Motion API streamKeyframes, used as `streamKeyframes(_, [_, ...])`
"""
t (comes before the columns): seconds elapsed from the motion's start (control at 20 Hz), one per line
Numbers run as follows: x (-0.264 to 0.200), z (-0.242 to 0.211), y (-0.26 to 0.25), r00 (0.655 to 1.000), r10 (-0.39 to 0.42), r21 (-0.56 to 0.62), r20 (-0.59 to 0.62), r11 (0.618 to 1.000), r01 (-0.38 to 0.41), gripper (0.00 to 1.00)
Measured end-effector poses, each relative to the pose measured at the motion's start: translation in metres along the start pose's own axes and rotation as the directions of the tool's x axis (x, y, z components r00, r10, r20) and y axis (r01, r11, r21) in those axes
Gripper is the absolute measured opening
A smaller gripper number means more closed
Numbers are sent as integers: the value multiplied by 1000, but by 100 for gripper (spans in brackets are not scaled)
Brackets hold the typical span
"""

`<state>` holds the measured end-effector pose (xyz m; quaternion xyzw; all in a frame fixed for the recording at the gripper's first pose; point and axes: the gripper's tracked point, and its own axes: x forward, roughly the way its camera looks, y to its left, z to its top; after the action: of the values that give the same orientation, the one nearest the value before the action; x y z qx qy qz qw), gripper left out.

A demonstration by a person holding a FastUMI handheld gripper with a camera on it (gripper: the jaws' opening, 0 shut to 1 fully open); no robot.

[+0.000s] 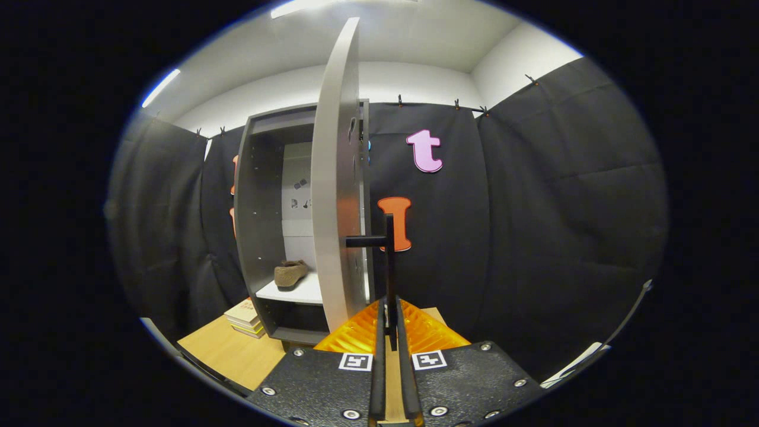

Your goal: Open the shoe cabinet door, grab the shoes and put them into the shoe cabinet, then close the shoe cabinet door.

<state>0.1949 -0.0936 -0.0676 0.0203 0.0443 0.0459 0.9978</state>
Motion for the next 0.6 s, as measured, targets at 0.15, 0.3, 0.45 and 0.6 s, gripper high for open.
streamKeyframes(0.15, [-4,2,5,1000,-1,5,4,1000,1,11])
streamKeyframes(0.3, [-11,10,5,1000,-9,-23,20,1000,10,10])
streamKeyframes(0.45, [-26,16,13,999,-34,-32,30,999,35,10])
streamKeyframes(0.6, [-41,17,26,997,-68,-31,30,997,69,10])
